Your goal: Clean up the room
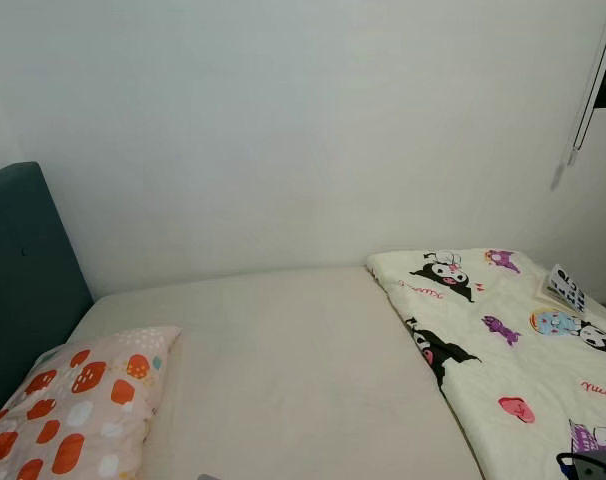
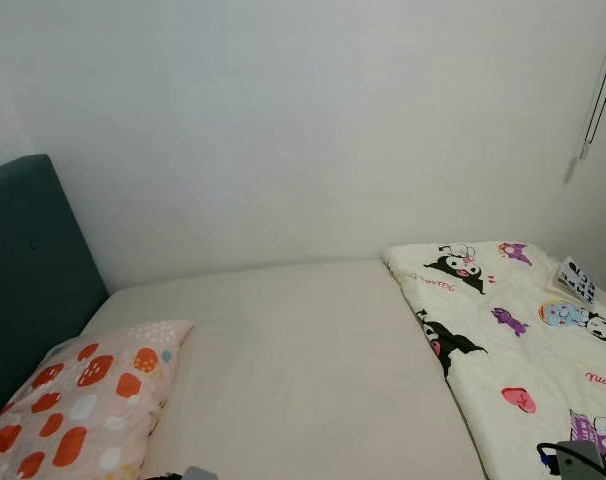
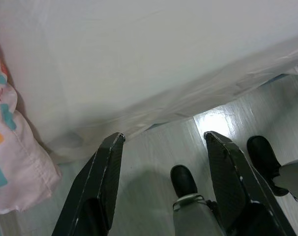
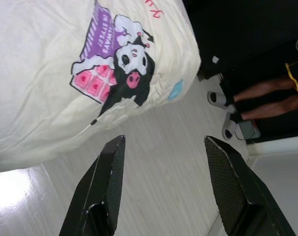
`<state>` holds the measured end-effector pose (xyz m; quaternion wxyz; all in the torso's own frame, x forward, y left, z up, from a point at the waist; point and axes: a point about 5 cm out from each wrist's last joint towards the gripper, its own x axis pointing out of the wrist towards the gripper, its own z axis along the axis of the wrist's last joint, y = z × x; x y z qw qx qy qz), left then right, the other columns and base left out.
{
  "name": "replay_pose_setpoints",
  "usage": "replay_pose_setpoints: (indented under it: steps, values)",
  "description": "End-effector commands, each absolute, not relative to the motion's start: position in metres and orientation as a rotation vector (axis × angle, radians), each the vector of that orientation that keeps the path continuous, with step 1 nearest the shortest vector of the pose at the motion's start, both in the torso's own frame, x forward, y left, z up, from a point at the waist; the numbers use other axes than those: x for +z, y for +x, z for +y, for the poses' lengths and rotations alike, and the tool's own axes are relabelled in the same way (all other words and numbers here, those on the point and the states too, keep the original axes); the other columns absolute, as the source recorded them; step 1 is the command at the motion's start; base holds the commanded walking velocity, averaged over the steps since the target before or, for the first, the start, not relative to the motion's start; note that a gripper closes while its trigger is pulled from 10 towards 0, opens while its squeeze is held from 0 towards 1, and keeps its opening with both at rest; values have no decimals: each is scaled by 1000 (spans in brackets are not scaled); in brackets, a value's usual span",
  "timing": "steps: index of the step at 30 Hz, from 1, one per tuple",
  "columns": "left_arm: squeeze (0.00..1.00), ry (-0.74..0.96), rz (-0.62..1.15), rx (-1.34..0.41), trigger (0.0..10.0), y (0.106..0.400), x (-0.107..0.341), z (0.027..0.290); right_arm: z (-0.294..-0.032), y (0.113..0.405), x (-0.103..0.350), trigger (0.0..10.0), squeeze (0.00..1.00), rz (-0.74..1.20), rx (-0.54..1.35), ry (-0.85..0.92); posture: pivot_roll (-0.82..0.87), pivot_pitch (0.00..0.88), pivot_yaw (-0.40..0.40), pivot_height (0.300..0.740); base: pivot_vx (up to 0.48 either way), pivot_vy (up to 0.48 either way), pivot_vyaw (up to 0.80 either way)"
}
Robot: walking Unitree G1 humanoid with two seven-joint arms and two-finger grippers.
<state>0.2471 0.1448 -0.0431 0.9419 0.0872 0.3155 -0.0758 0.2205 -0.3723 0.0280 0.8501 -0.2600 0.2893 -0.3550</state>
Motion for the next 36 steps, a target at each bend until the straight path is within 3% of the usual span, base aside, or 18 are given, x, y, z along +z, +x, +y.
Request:
replay_pose_setpoints:
  steps: [1, 36]
  values:
    - [0, 175, 655, -149, 10000, 244, -45, 146, -372, 220, 26, 10000, 0, 617, -706, -554, -22, 91, 31, 740, 0, 0, 0]
    - [0, 187, 650, -173, 10000, 248, -43, 143, -372, 224, 29, 10000, 0, 610, -699, -555, -48, 116, 56, 740, 0, 0, 0]
